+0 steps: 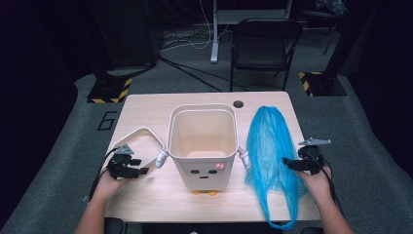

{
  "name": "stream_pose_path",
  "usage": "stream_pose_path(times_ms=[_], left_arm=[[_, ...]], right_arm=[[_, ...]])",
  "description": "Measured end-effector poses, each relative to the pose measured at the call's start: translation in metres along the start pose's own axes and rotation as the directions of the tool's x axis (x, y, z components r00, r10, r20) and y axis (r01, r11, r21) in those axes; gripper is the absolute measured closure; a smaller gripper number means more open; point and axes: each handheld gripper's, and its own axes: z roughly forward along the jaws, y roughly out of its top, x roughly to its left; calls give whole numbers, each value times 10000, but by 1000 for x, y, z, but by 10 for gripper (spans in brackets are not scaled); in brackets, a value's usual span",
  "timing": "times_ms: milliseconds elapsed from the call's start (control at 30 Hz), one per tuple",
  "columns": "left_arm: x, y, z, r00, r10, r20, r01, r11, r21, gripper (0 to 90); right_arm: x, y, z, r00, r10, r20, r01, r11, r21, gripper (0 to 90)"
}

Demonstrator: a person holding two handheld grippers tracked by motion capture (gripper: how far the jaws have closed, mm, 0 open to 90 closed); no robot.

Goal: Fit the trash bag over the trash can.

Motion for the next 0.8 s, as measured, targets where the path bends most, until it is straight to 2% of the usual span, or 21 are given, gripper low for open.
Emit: stream_pose_path(times_ms=[133, 333, 567, 733, 800], left_arm=[[0, 0, 0, 10000, -4, 12, 4, 10000, 29, 417], [1, -1, 0, 10000, -45, 28, 45, 10000, 73, 418], [1, -1, 1, 10000, -34, 56, 33, 10000, 71, 418], [1, -1, 1, 10000, -31, 60, 30, 10000, 85, 418], [2, -1, 1, 10000, -27, 60, 27, 10000, 79, 418]], right_arm=[[2, 8, 9, 9997, -17, 263, 20, 9999, -111, 158], [4, 18, 22, 9984, 264, 490, -250, 9993, -285, 120], [5, 26, 40, 9937, 558, 970, -540, 9983, -210, 50], [6, 26, 52, 9893, 494, 1370, -501, 9987, 11, 0], [5, 25, 55, 9891, 571, 1359, -585, 9983, 59, 0]])
